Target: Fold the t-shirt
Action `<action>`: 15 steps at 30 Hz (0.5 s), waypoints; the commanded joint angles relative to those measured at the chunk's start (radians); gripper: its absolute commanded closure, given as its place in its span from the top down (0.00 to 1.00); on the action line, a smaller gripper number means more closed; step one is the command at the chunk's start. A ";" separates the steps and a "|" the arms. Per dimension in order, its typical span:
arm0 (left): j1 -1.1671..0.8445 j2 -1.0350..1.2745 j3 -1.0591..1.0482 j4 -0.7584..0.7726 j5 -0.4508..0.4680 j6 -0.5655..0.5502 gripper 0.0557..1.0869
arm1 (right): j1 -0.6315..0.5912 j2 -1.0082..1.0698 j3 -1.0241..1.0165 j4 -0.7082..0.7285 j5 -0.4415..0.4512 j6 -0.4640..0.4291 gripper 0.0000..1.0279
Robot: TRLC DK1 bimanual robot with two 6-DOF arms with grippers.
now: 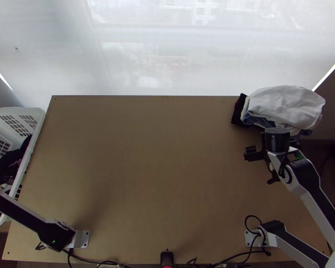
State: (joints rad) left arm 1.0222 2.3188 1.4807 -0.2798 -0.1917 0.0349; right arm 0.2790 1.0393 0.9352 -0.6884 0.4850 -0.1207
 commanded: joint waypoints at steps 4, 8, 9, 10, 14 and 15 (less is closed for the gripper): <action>0.009 0.096 0.082 0.028 -0.002 -0.015 0.58 | 0.005 -0.007 -0.056 -0.014 0.001 -0.011 0.95; 0.007 0.128 0.141 0.030 -0.002 -0.021 0.21 | 0.002 -0.021 -0.075 -0.033 0.001 -0.011 0.95; 0.006 0.133 0.151 0.028 -0.002 -0.024 0.10 | 0.002 -0.021 -0.073 -0.034 0.001 -0.014 0.95; 0.007 0.134 0.164 0.019 -0.002 -0.032 0.03 | 0.002 -0.021 -0.073 -0.036 0.001 -0.020 0.95; 0.004 0.067 0.167 -0.059 0.012 -0.109 0.04 | 0.002 -0.019 -0.070 -0.030 0.001 -0.033 0.95; 0.006 0.030 0.165 -0.079 0.034 -0.133 0.04 | 0.002 -0.019 -0.073 -0.025 0.001 -0.033 0.95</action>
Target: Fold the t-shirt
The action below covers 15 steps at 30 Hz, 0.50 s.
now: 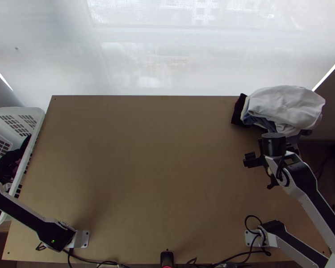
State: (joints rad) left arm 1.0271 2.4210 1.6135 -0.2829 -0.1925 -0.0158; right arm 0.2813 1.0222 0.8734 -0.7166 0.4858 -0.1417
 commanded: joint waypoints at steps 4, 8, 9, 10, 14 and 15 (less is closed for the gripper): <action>0.013 -0.290 0.005 -0.148 0.105 -0.139 0.04 | -0.001 -0.002 -0.020 0.013 0.000 -0.010 0.95; 0.002 -0.562 -0.024 -0.200 0.200 -0.144 0.04 | -0.007 -0.011 -0.010 0.016 0.000 -0.012 0.95; -0.007 -0.626 -0.023 -0.216 0.214 -0.142 0.04 | -0.007 -0.016 -0.005 0.016 0.000 -0.012 0.95; -0.016 -0.685 -0.021 -0.229 0.257 -0.139 0.04 | -0.008 -0.020 -0.002 0.016 0.000 -0.012 0.95; -0.102 -0.928 -0.021 -0.294 0.334 -0.127 0.04 | -0.005 -0.028 0.026 0.016 -0.004 -0.007 0.95; -0.140 -0.993 -0.023 -0.297 0.335 -0.127 0.04 | -0.004 -0.031 0.033 0.016 -0.007 -0.006 0.95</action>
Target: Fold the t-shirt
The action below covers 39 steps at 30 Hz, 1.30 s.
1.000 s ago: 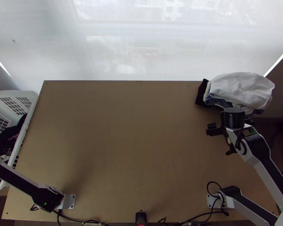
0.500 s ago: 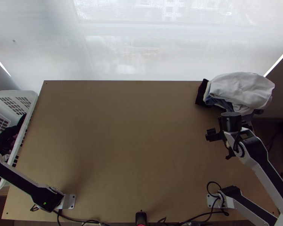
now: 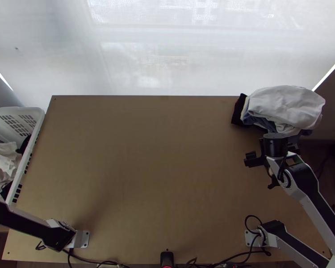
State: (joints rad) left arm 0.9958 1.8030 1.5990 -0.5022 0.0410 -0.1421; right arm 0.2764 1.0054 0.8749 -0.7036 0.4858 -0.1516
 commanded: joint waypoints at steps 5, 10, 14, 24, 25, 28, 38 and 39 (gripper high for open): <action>-0.373 -0.642 -0.057 -0.019 0.103 0.038 0.04 | 0.001 -0.033 0.052 0.004 -0.027 0.026 0.95; -0.645 -0.761 -0.051 -0.022 0.100 0.035 0.04 | 0.001 -0.097 0.016 0.000 -0.052 0.038 0.95; -0.908 -0.784 -0.040 -0.136 0.100 0.032 0.04 | 0.001 -0.149 -0.017 -0.020 -0.056 0.046 0.95; -1.455 -0.715 -0.082 -0.283 0.103 -0.040 0.04 | -0.003 -0.186 -0.016 -0.056 -0.058 0.052 0.95; -1.497 -0.702 -0.086 -0.283 0.103 -0.040 0.04 | -0.006 -0.186 -0.013 -0.057 -0.058 0.052 0.95; -1.608 -0.640 -0.088 -0.269 0.102 -0.040 0.04 | -0.023 -0.194 -0.007 -0.065 -0.058 0.052 0.95; -1.961 -0.284 0.111 -0.226 0.085 -0.022 0.04 | -0.118 -0.214 0.006 -0.076 -0.056 0.030 0.95; -1.990 -0.246 0.148 -0.226 0.083 -0.021 0.04 | -0.129 -0.215 0.004 -0.076 -0.056 0.026 0.95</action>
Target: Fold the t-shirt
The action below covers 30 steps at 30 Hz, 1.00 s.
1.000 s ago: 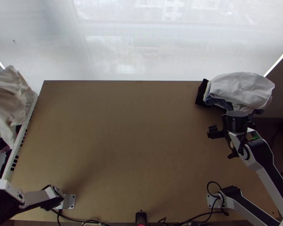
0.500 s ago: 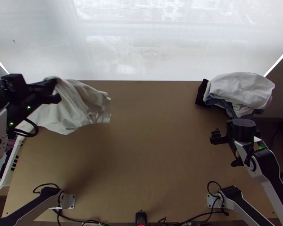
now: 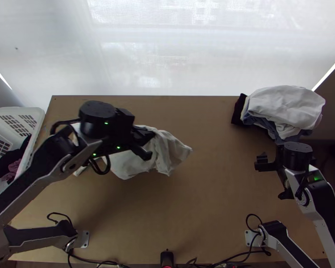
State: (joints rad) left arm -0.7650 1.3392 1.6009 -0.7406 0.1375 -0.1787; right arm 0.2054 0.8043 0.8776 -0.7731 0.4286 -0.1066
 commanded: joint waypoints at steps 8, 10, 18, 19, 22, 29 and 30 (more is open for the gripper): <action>-0.428 0.394 0.264 0.010 -0.013 0.007 0.04 | -0.158 -0.030 -0.011 -0.008 -0.001 -0.024 0.95; -0.456 0.402 0.235 0.012 -0.013 0.015 0.10 | -0.178 -0.039 -0.019 -0.008 -0.001 -0.024 0.95; -0.425 0.327 0.229 -0.085 -0.015 0.097 0.95 | -0.207 -0.071 -0.054 0.001 -0.004 -0.024 0.95; -0.410 0.308 0.226 -0.095 -0.015 0.107 0.95 | -0.202 -0.076 -0.062 0.001 -0.005 -0.024 0.95; -0.358 0.258 0.218 -0.141 -0.016 0.140 0.95 | -0.172 -0.082 -0.060 0.001 -0.008 -0.024 0.95; -0.122 0.147 0.168 -0.247 -0.018 0.196 0.95 | 0.000 -0.080 -0.008 -0.008 -0.010 -0.024 0.95; -0.083 0.126 0.148 -0.253 -0.019 0.203 0.95 | 0.028 -0.071 0.000 -0.008 -0.010 -0.025 0.96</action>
State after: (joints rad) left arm -1.0374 1.5646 1.7981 -0.9138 0.1200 -0.0219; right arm 0.1013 0.7261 0.8425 -0.7761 0.4183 -0.1310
